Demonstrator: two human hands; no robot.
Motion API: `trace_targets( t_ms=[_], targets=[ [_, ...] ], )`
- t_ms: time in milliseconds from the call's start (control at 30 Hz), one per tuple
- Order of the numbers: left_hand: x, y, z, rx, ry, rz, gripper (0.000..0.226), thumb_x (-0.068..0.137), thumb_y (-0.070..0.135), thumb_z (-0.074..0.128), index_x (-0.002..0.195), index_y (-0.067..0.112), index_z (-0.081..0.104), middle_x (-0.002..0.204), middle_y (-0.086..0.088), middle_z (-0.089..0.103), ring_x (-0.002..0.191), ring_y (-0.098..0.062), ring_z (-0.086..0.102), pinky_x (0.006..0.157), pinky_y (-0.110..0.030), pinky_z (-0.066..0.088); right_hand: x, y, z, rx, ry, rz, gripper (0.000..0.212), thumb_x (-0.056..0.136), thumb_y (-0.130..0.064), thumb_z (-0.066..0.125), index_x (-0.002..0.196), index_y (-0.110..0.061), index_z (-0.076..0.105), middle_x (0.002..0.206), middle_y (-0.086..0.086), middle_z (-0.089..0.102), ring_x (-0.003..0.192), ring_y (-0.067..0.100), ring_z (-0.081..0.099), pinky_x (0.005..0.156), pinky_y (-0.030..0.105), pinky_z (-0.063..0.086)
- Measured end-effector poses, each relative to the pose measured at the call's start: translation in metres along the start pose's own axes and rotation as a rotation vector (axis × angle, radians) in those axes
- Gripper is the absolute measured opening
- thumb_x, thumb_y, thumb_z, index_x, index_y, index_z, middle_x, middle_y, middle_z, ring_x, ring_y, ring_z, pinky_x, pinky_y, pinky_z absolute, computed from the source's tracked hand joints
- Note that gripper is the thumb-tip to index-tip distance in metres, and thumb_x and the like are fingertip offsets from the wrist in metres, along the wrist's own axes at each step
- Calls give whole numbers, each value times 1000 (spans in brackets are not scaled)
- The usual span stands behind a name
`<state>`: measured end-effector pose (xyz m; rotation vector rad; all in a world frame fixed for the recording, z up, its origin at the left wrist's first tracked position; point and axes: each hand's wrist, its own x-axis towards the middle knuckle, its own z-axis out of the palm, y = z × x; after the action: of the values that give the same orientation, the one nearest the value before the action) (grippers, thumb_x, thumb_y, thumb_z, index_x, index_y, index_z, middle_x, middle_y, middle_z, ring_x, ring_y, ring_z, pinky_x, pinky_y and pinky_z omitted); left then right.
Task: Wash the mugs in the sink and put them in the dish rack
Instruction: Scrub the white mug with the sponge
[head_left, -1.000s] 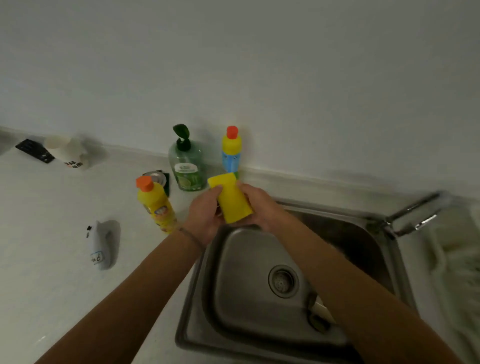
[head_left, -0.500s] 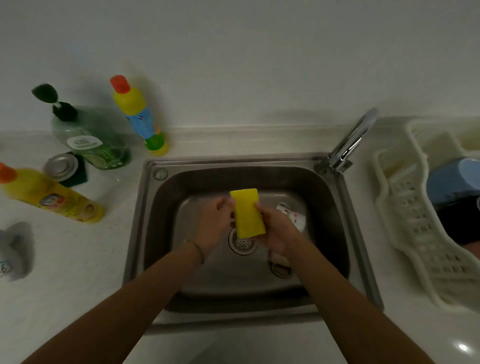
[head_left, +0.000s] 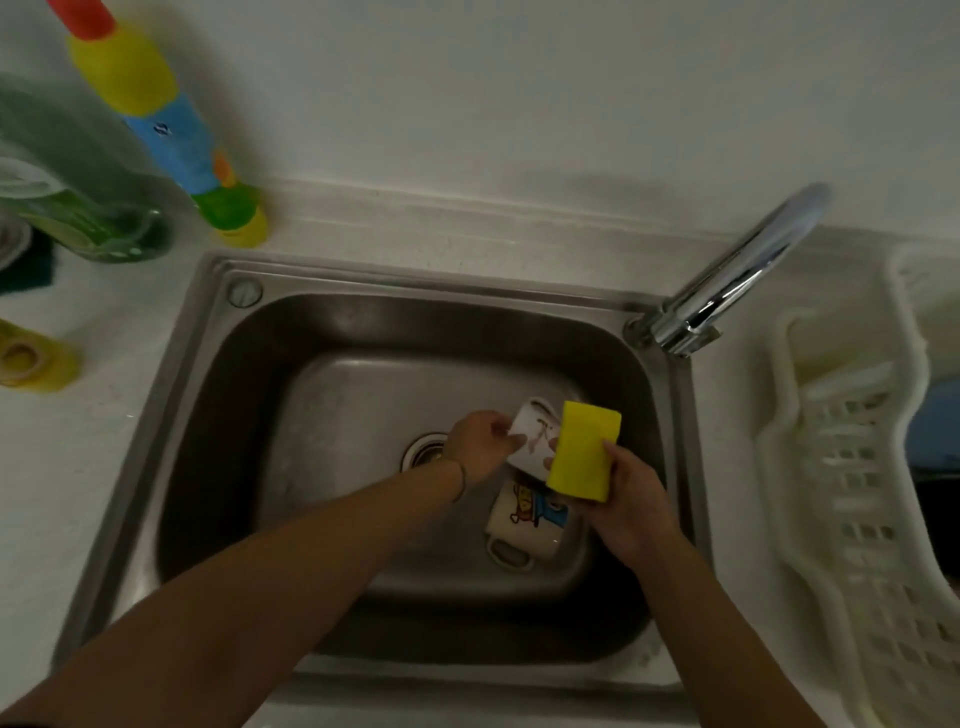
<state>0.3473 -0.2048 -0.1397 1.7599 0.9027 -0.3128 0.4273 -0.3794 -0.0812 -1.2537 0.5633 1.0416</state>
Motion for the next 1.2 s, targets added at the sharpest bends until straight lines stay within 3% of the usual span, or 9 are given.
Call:
trace_targets(
  t_ms=[100,167,367,500,600,800,900,1100,1200],
  targets=[
    [17,-9,15,-29,-33,10,34,92,37,74,113,11,73,106,-5,73,96,-20,68,82,-33,54,3,-3,-7,-4,12,-15,32,99,-25,55,128,-12,56,123,19,67,118,40,62,104,58,46],
    [25,-15,23,-92,-24,-4,32,89,33,77,112,10,73,106,-6,74,97,-21,68,82,-33,54,5,-4,-9,2,-2,-12,25,99,-24,54,121,-14,61,119,18,71,117,40,63,106,57,45],
    [19,-3,34,-89,109,72,21,87,22,79,102,8,74,98,-7,70,94,-24,67,68,-21,46,4,-1,-10,-22,-44,-36,51,85,-29,62,134,-16,58,124,15,70,121,37,61,100,53,47],
    [-8,8,17,80,174,198,13,87,26,77,94,20,68,100,-6,71,97,-24,66,84,-36,56,0,2,-4,-87,-19,-114,40,93,-20,62,133,-23,57,124,12,67,114,33,62,98,54,50],
    [-42,18,-6,398,253,396,10,86,34,68,84,32,59,88,2,68,92,-23,62,94,-39,46,-13,6,18,-160,-30,-147,45,91,-22,68,134,-27,55,121,8,68,112,29,65,87,47,55],
    [-112,30,-47,737,362,798,6,73,25,72,77,25,66,72,11,67,80,-21,65,94,-52,48,-43,22,62,-187,-5,-196,44,83,-23,79,122,-26,59,106,7,73,91,26,73,70,44,61],
    [-134,24,-63,812,358,822,10,74,29,73,81,25,67,74,9,69,83,-21,66,100,-54,46,-57,32,76,-133,-36,-182,43,82,-14,78,121,-20,61,100,12,73,82,26,72,58,36,57],
    [-162,9,-89,894,438,965,12,84,27,58,86,22,68,74,4,67,82,-24,64,103,-53,43,-87,53,99,15,-140,-131,60,74,-13,75,130,-13,57,106,20,69,83,31,70,59,39,56],
    [-174,-3,-107,760,493,1034,24,94,39,56,104,21,69,100,-3,70,100,-23,61,106,-48,44,-100,61,106,64,-184,-115,58,77,-16,70,133,-12,56,109,19,69,88,30,72,60,39,58]
  ],
)
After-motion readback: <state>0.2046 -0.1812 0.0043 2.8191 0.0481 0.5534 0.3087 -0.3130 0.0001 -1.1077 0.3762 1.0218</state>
